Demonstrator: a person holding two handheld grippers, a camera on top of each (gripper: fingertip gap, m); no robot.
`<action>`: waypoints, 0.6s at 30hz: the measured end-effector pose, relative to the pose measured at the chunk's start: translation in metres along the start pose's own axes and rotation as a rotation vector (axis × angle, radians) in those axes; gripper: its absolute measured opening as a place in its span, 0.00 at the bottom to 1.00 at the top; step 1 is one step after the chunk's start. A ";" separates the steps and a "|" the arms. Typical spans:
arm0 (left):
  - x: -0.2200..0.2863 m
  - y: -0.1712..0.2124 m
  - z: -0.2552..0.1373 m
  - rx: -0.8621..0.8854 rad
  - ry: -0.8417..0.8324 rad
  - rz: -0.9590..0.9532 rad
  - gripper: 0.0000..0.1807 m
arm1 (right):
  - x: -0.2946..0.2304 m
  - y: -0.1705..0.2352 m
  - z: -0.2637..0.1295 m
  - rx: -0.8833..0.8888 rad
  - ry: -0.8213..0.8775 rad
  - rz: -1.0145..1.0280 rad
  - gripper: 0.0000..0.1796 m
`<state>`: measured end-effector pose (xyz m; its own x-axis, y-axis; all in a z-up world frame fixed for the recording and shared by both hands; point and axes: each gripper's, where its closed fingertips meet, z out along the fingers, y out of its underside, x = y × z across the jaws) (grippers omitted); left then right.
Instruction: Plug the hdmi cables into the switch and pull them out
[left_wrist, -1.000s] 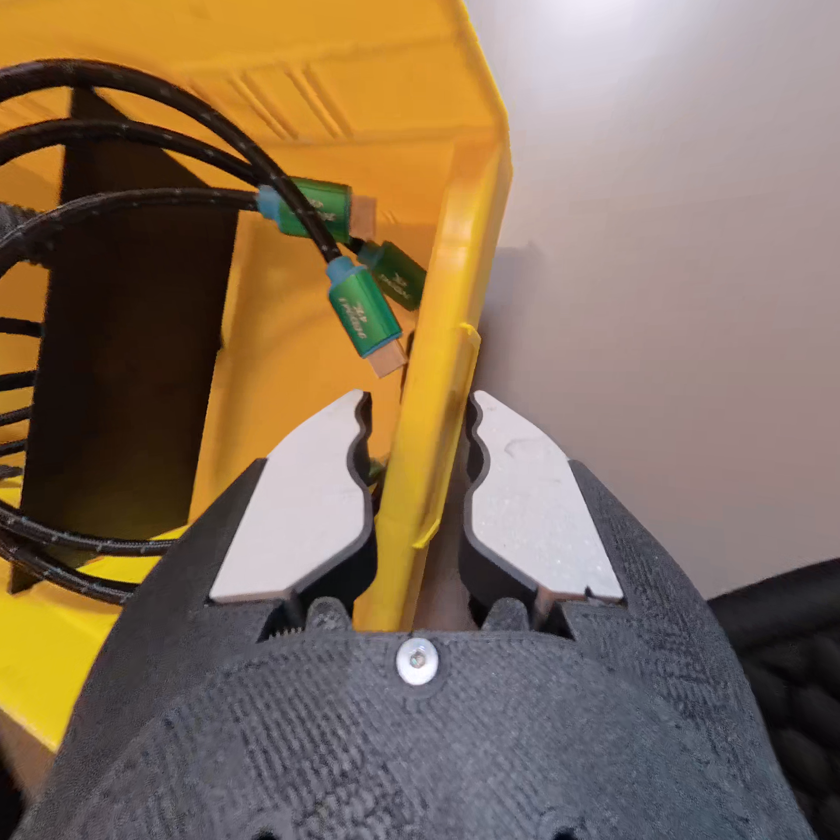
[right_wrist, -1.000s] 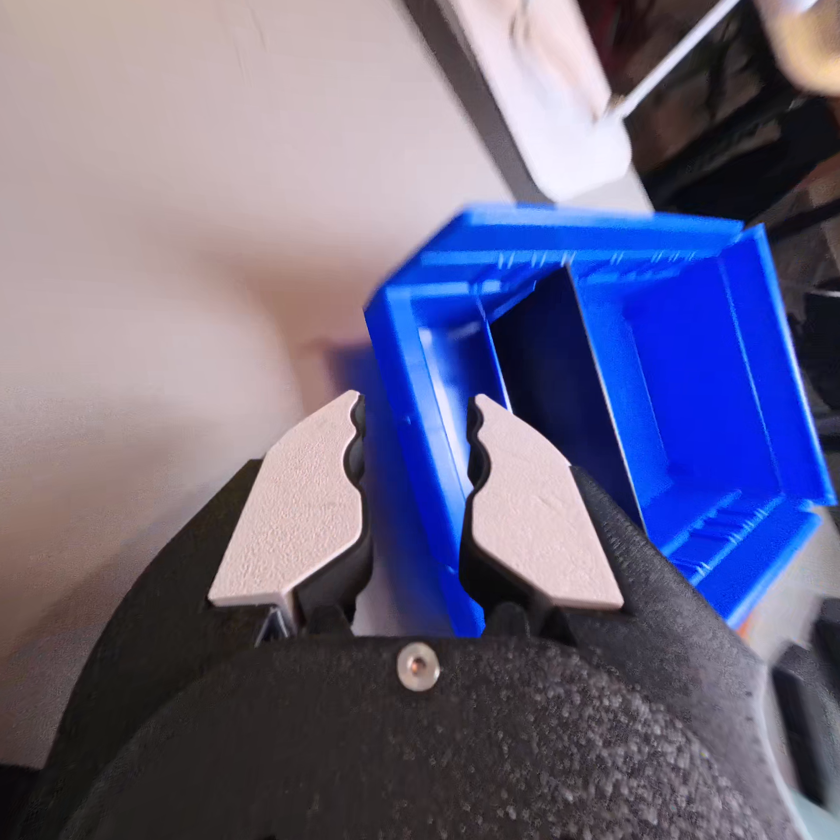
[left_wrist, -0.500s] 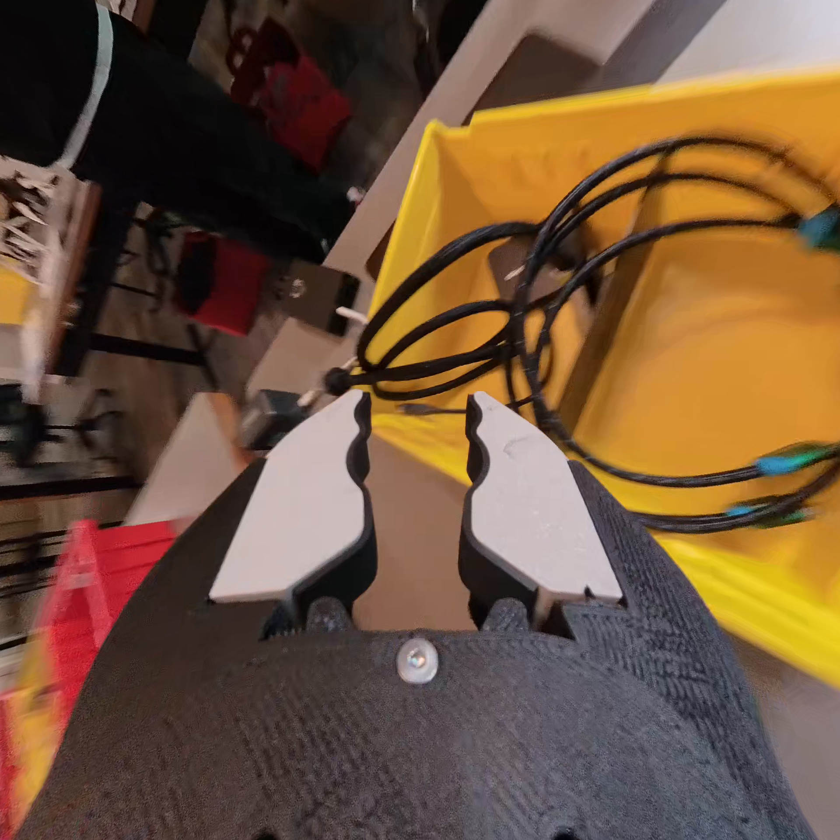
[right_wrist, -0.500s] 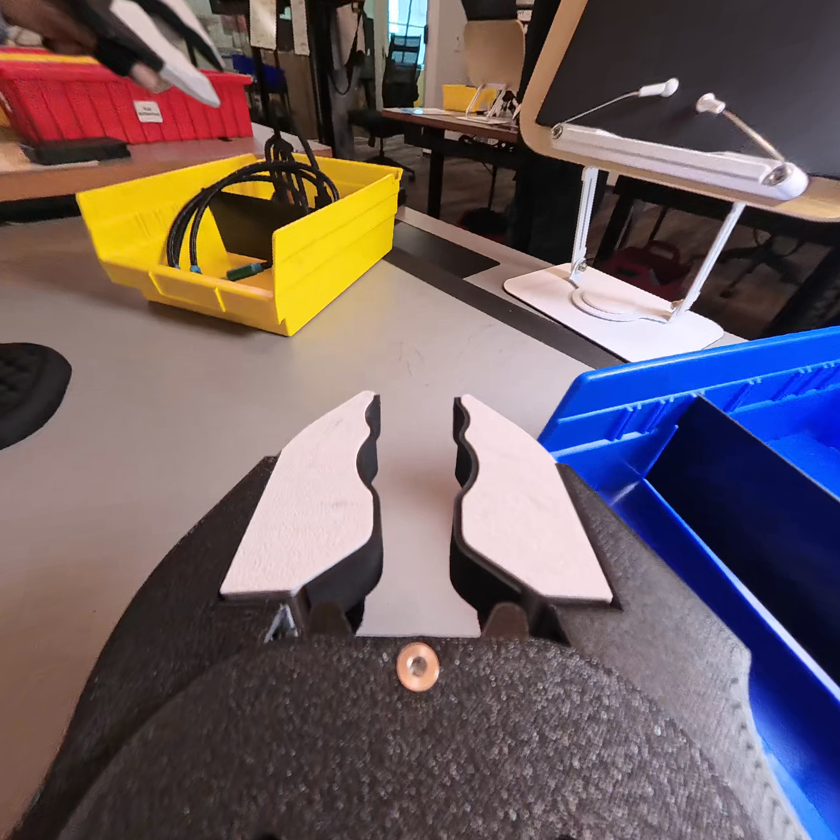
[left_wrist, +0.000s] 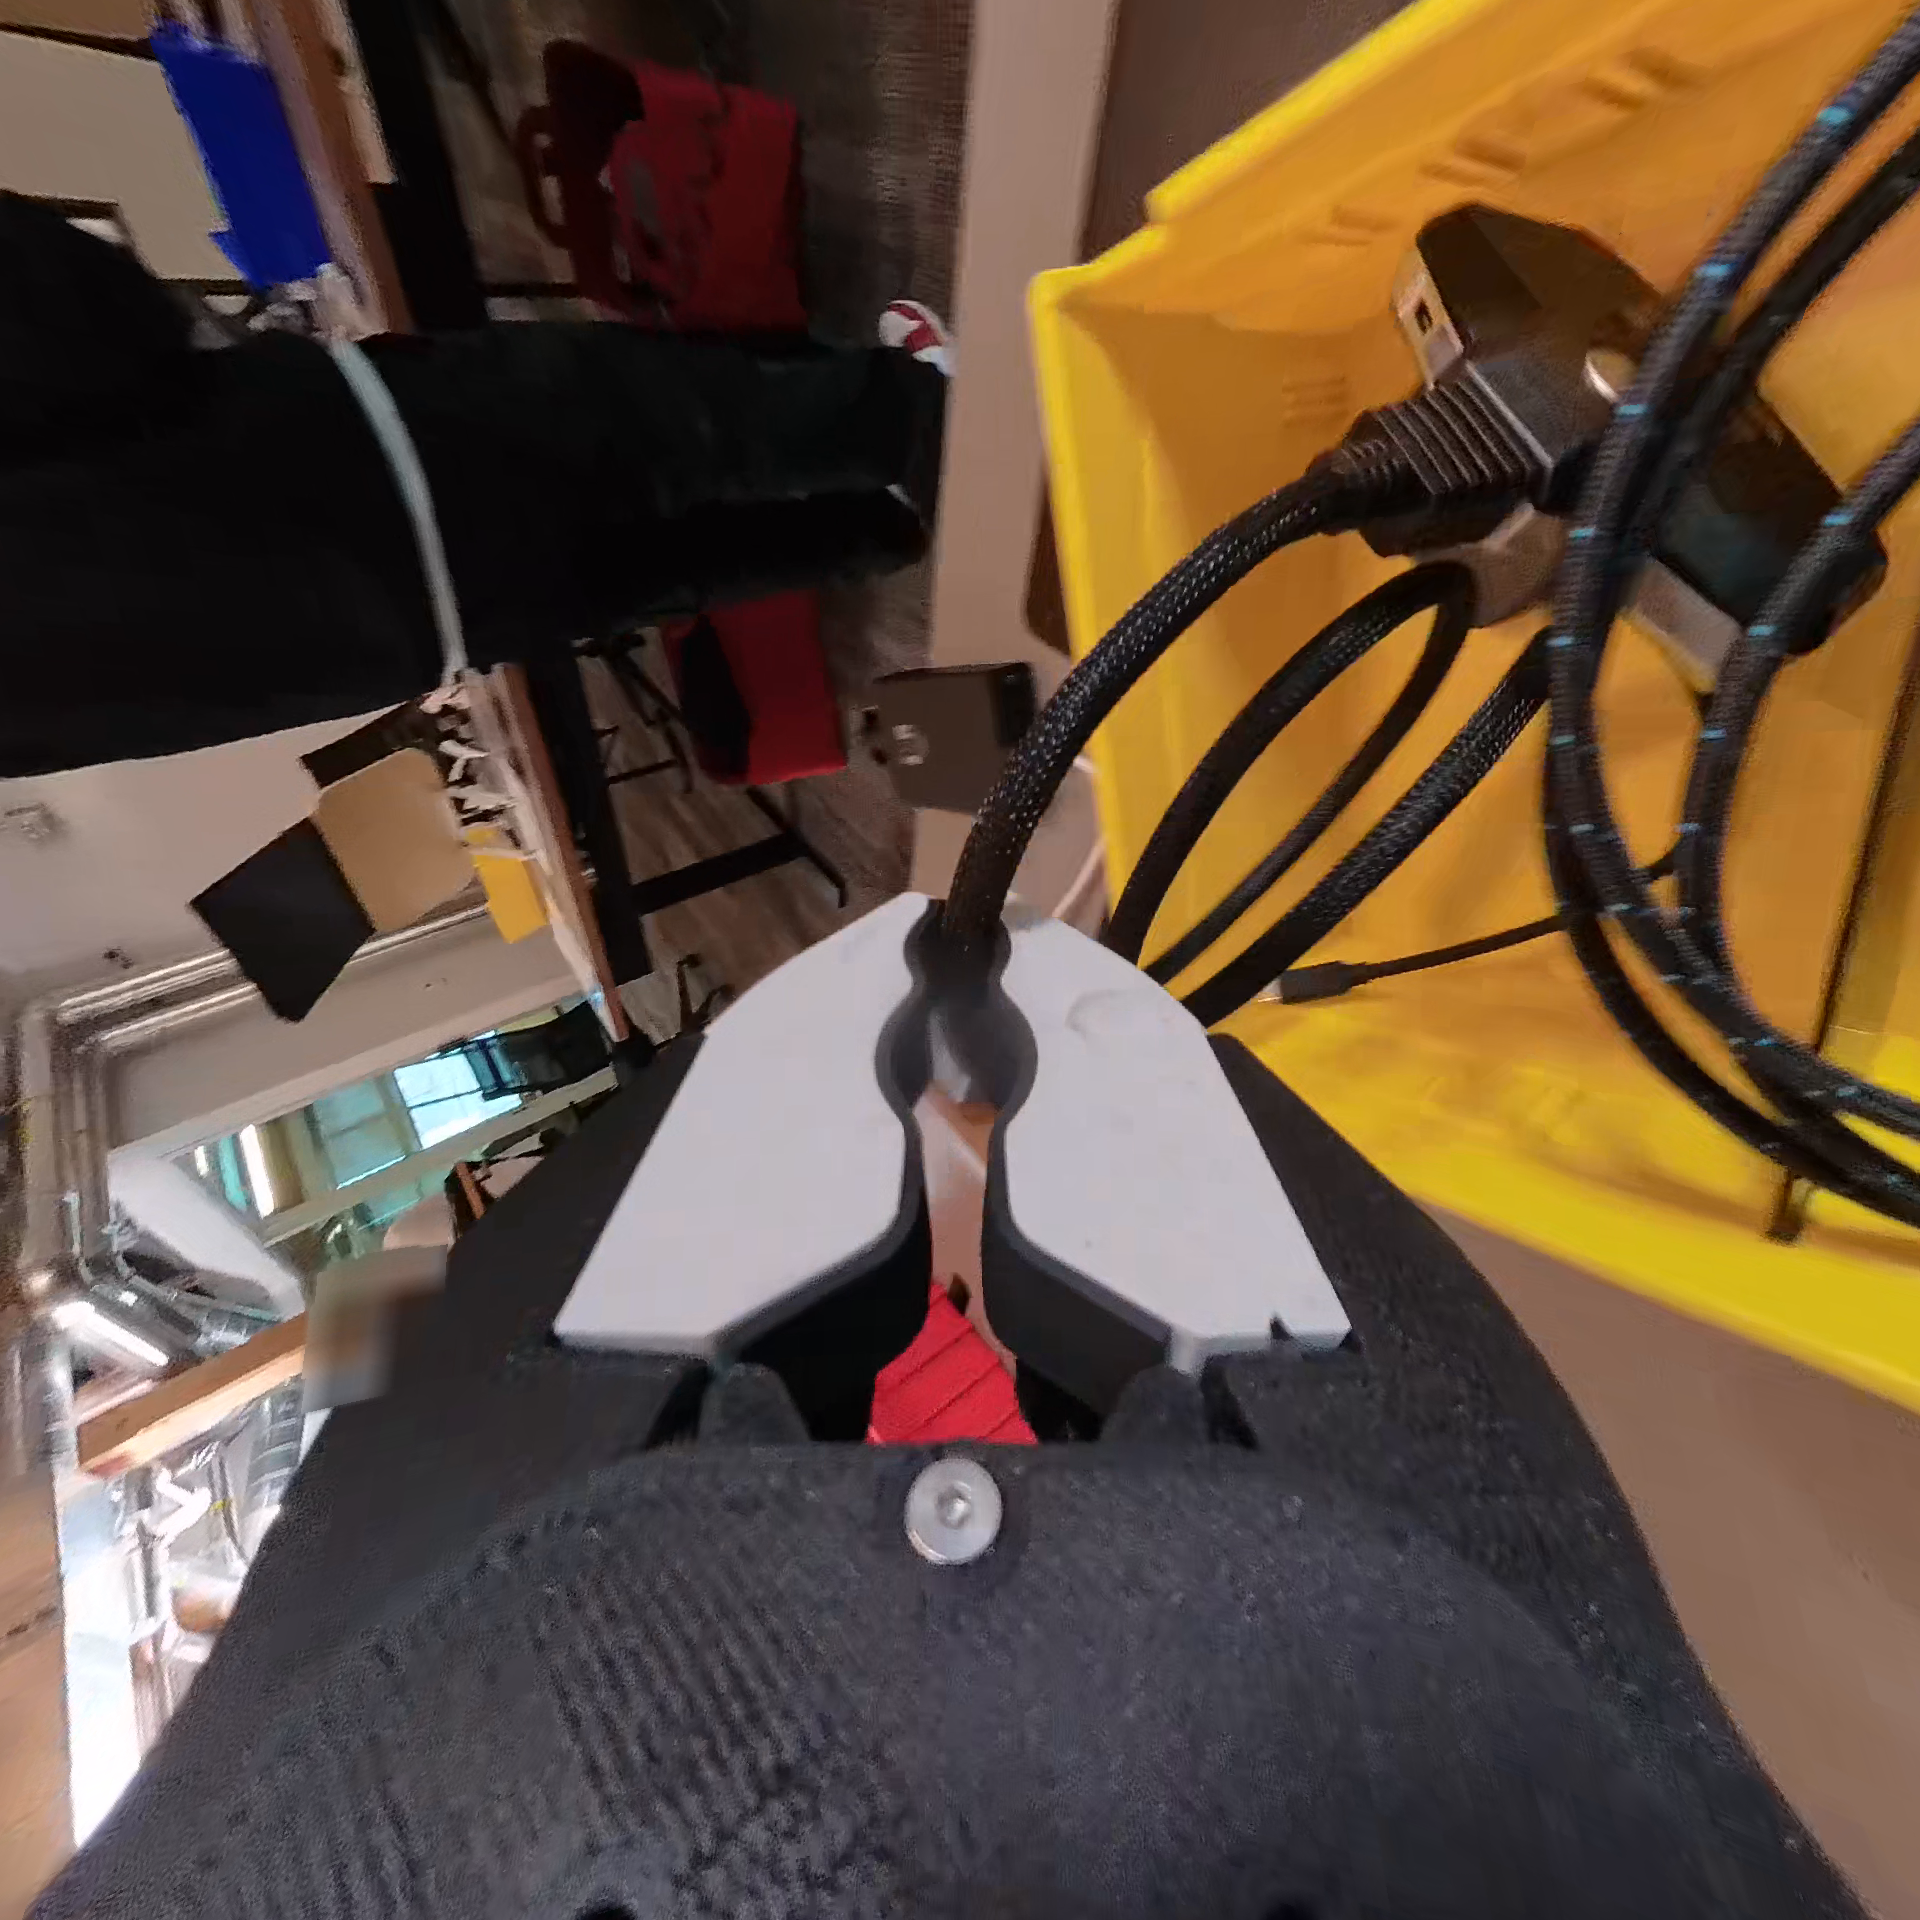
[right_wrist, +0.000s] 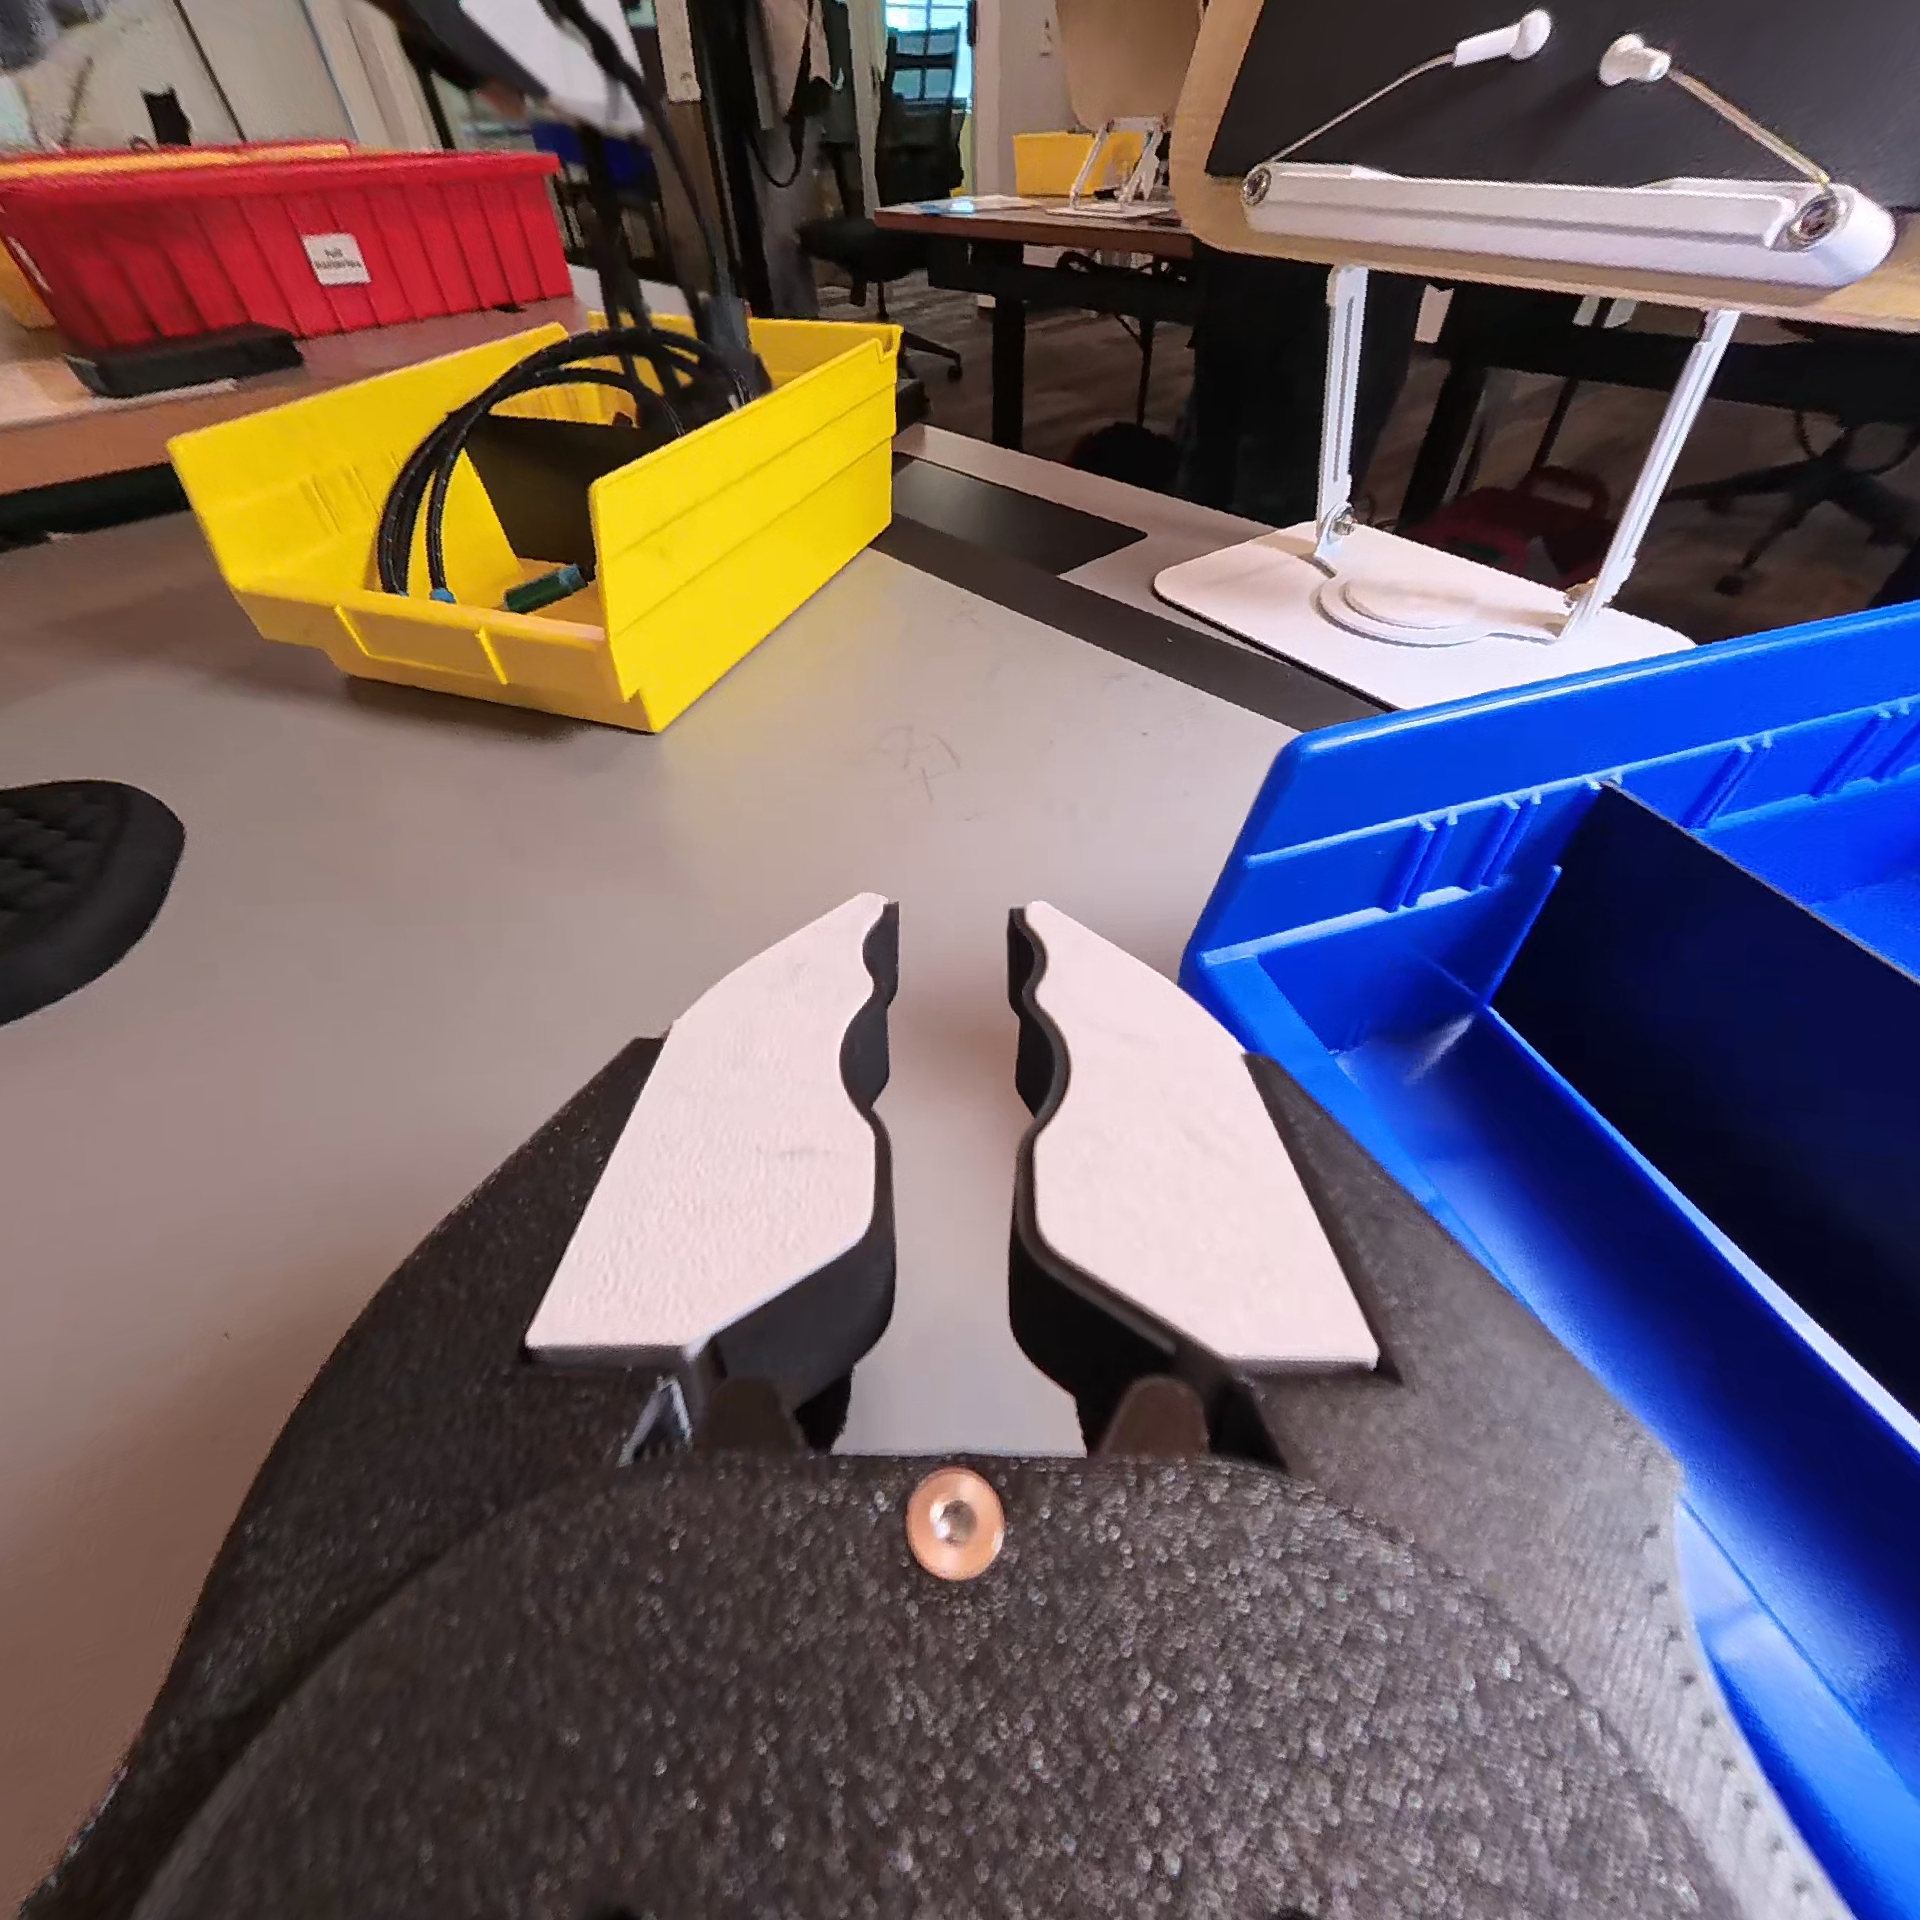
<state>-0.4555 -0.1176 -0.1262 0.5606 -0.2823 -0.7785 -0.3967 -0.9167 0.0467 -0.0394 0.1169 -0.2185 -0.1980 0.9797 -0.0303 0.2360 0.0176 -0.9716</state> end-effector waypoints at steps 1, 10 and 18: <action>-0.013 0.001 -0.008 0.007 -0.021 -0.017 0.03 | 0.000 0.000 0.000 0.001 -0.004 0.003 0.10; -0.127 0.009 -0.110 0.046 -0.269 -0.118 0.03 | -0.004 -0.012 -0.009 0.052 -0.002 -0.013 0.10; -0.136 -0.060 -0.214 0.354 -0.303 -0.137 0.02 | -0.020 -0.046 -0.016 0.128 -0.053 -0.029 0.11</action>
<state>-0.3524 -0.0848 0.1108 0.4089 -0.0218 -0.9123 -0.5866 -0.7721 -0.2444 -0.0307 0.0998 -0.1698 -0.2542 0.9671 -0.0111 0.1067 0.0166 -0.9942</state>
